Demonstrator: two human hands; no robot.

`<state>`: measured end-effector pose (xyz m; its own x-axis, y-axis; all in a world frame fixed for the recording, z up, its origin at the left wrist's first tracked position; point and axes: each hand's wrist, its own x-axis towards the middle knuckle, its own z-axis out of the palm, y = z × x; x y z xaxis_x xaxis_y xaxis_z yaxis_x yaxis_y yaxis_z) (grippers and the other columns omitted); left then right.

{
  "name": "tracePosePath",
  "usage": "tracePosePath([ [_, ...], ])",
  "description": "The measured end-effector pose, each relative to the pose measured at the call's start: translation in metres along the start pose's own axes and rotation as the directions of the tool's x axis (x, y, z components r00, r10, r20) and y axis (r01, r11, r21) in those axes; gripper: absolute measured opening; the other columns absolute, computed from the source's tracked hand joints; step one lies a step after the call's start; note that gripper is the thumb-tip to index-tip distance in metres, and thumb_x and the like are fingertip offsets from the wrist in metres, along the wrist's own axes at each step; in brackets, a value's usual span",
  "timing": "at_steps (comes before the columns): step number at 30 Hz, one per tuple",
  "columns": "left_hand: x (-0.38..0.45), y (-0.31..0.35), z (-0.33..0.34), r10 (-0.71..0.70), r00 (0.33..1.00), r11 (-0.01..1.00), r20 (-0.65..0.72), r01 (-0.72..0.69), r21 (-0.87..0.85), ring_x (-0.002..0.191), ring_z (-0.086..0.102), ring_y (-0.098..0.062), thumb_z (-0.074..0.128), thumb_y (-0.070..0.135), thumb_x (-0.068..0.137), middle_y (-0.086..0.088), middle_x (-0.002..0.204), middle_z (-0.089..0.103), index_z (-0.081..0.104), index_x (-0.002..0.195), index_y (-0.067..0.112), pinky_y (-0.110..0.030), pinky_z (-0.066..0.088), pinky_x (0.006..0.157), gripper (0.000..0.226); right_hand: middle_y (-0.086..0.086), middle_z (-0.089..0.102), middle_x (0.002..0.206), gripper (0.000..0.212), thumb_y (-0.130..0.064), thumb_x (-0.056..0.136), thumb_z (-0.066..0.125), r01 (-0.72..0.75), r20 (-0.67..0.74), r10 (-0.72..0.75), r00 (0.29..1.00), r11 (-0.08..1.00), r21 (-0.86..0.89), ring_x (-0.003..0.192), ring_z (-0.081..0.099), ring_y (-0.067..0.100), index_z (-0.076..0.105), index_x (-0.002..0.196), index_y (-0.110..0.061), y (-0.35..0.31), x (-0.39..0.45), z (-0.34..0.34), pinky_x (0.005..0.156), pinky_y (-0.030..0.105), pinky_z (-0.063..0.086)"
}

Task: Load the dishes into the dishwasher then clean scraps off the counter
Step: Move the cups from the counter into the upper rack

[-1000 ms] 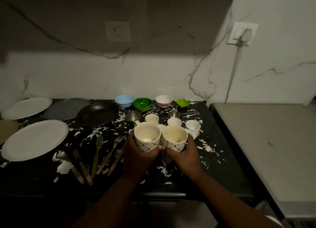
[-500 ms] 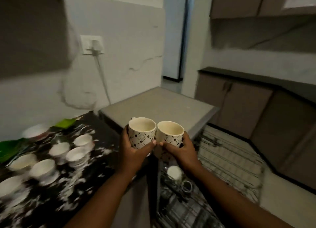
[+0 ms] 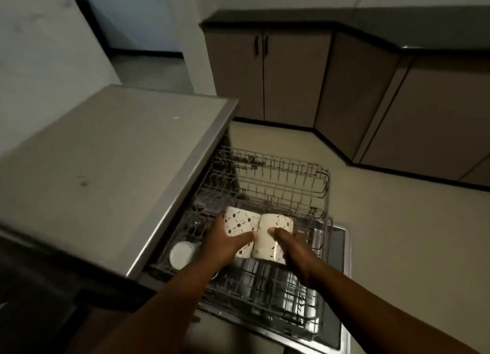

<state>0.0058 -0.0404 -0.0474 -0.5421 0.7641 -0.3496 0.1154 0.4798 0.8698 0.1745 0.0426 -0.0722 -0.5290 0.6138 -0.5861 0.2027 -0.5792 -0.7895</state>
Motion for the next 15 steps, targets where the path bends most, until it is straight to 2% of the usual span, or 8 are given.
tracePosePath([
  [2, 0.017, -0.02, 0.012, -0.094, 0.988, 0.996, 0.125, 0.094, 0.011, 0.094, 0.069, -0.018, 0.088, 0.034, 0.058, -0.002, 0.105, 0.071, 0.057, 0.116, 0.019, -0.047, 0.057, 0.082, 0.068, 0.008, 0.07, 0.112, 0.052, -0.054, 0.079, 0.067, -0.17, 0.045, 0.167, 0.985, 0.983, 0.062, 0.108, 0.064, 0.032, 0.061, 0.118, -0.021, 0.019, 0.019, -0.01, 0.097, 0.055, 0.047],
  [4, 0.026, -0.034, 0.021, -0.199, 0.957, 0.978, 0.211, 0.179, 0.11, 0.097, 0.069, -0.018, 0.088, 0.035, 0.057, -0.003, 0.11, 0.07, 0.058, 0.117, 0.019, -0.046, 0.056, 0.084, 0.069, 0.013, 0.071, 0.108, 0.047, -0.048, 0.087, 0.059, -0.32, 0.081, 0.314, 0.946, 0.944, 0.076, 0.102, 0.067, 0.032, 0.06, 0.12, -0.015, 0.04, 0.032, -0.014, 0.094, 0.048, 0.05],
  [7, 0.031, -0.045, 0.027, -0.367, 0.921, 0.867, 0.132, 0.288, 0.406, 0.109, 0.059, -0.021, 0.085, 0.049, 0.054, -0.001, 0.124, 0.059, 0.045, 0.13, 0.018, -0.033, 0.048, 0.087, 0.092, 0.017, 0.071, 0.106, 0.049, -0.047, 0.09, 0.055, -0.487, 0.107, 0.477, 0.872, 0.866, 0.112, 0.091, 0.068, 0.032, 0.057, 0.123, -0.011, 0.07, 0.041, -0.015, 0.078, 0.039, 0.055],
  [9, 0.038, -0.048, 0.03, -0.438, 0.896, 0.744, 0.077, 0.313, 0.59, 0.116, 0.053, -0.026, 0.079, 0.064, 0.05, -0.004, 0.132, 0.051, 0.029, 0.139, 0.017, -0.035, 0.044, 0.091, 0.112, 0.018, 0.071, 0.105, 0.057, -0.055, 0.085, 0.058, -0.558, 0.09, 0.551, 0.829, 0.823, 0.101, 0.086, 0.069, 0.031, 0.056, 0.123, -0.012, 0.082, 0.044, -0.013, 0.069, 0.037, 0.056],
  [11, 0.045, -0.046, 0.035, -0.487, 0.868, 0.628, 0.094, 0.274, 0.729, 0.12, 0.051, -0.028, 0.073, 0.074, 0.045, -0.006, 0.138, 0.047, 0.022, 0.144, 0.018, -0.038, 0.044, 0.097, 0.124, 0.016, 0.072, 0.1, 0.071, -0.068, 0.074, 0.062, -0.618, 0.065, 0.614, 0.787, 0.782, 0.086, 0.086, 0.07, 0.031, 0.057, 0.121, -0.015, 0.092, 0.053, -0.016, 0.064, 0.038, 0.057],
  [13, 0.055, -0.048, 0.04, -0.511, 0.849, 0.601, 0.137, 0.239, 0.763, 0.118, 0.053, -0.027, 0.076, 0.07, 0.051, -0.007, 0.138, 0.049, 0.031, 0.143, 0.015, -0.033, 0.044, 0.093, 0.116, 0.012, 0.072, 0.097, 0.075, -0.073, 0.068, 0.062, -0.675, 0.072, 0.672, 0.737, 0.737, 0.033, 0.088, 0.07, 0.029, 0.059, 0.118, -0.017, 0.095, 0.059, -0.019, 0.062, 0.037, 0.057],
  [15, 0.063, -0.047, 0.044, -0.532, 0.826, 0.612, 0.184, 0.225, 0.758, 0.104, 0.06, -0.022, 0.077, 0.067, 0.047, -0.003, 0.127, 0.059, 0.052, 0.13, 0.019, -0.03, 0.05, 0.087, 0.099, 0.007, 0.07, 0.095, 0.056, -0.064, 0.08, 0.057, -0.669, 0.045, 0.669, 0.742, 0.743, -0.009, 0.084, 0.069, 0.026, 0.06, 0.113, -0.019, 0.091, 0.06, -0.019, 0.058, 0.035, 0.057],
])
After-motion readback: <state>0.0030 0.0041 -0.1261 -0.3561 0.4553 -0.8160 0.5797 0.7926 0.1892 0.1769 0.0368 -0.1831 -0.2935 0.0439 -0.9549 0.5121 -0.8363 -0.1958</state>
